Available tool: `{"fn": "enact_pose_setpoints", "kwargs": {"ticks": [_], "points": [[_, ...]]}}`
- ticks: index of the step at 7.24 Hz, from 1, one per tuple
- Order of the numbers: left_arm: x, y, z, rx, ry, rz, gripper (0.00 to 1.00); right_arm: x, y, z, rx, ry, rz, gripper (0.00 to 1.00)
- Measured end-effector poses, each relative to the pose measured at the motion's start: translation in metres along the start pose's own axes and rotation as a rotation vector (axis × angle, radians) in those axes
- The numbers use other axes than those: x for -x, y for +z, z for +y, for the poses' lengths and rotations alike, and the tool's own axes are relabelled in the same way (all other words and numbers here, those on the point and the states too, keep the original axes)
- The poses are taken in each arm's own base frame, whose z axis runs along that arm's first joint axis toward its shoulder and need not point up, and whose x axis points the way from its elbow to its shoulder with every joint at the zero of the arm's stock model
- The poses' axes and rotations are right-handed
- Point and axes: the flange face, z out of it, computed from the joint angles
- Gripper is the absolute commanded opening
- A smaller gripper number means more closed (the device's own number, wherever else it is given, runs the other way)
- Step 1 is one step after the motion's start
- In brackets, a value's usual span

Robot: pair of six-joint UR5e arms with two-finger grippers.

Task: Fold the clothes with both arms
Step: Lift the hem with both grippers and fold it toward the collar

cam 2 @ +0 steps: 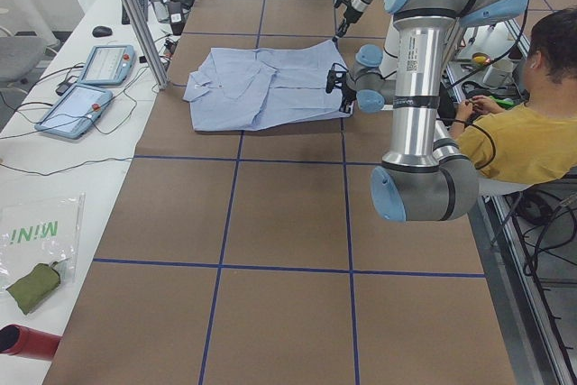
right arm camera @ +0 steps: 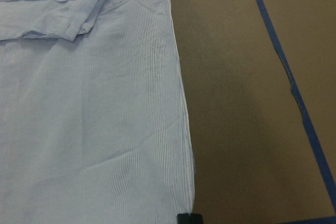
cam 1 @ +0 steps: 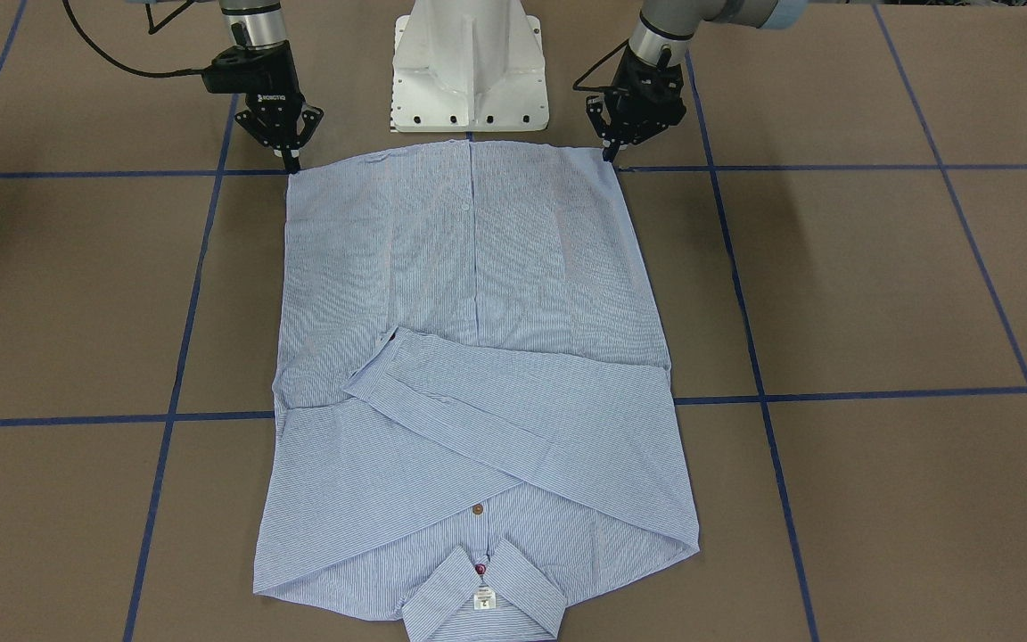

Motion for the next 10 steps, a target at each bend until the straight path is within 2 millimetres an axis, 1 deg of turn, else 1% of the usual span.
{"fn": "enact_pose_setpoints", "kwargs": {"ticks": [1, 2, 3, 4, 5, 6, 7, 8, 9, 10], "points": [[-0.007, -0.052, 0.000, 0.032, -0.001, 0.037, 0.00, 0.007, -0.044, -0.015, 0.045, -0.004, -0.005, 0.00], [-0.015, -0.099, -0.003, 0.064, -0.007, 0.058, 0.00, 0.012, -0.080, -0.032, 0.079, 0.000, -0.011, 0.00], [-0.019, -0.129, -0.008, 0.086, -0.019, 0.059, 0.00, 0.017, -0.100, -0.048, 0.086, 0.018, -0.017, 0.00], [-0.021, -0.131, -0.016, 0.088, -0.024, 0.041, 0.00, 0.025, -0.106, -0.062, 0.075, 0.042, -0.017, 0.00], [-0.022, -0.113, -0.029, 0.069, -0.014, 0.011, 0.00, 0.036, -0.100, -0.075, 0.053, 0.068, -0.010, 0.00], [-0.021, -0.087, -0.056, 0.022, 0.003, -0.031, 0.00, 0.055, -0.084, -0.090, 0.017, 0.086, -0.004, 0.00], [-0.017, -0.065, -0.095, -0.041, 0.015, -0.074, 0.00, 0.080, -0.065, -0.111, -0.035, 0.101, 0.005, 0.00], [-0.011, -0.053, -0.138, -0.106, 0.018, -0.114, 0.00, 0.100, -0.044, -0.140, -0.094, 0.112, 0.029, 0.00], [-0.005, -0.049, -0.177, -0.162, 0.015, -0.148, 0.00, 0.112, -0.024, -0.170, -0.142, 0.119, 0.062, 0.00], [0.000, -0.045, -0.210, -0.205, 0.006, -0.179, 0.00, 0.124, -0.002, -0.200, -0.181, 0.126, 0.103, 0.00]]}}
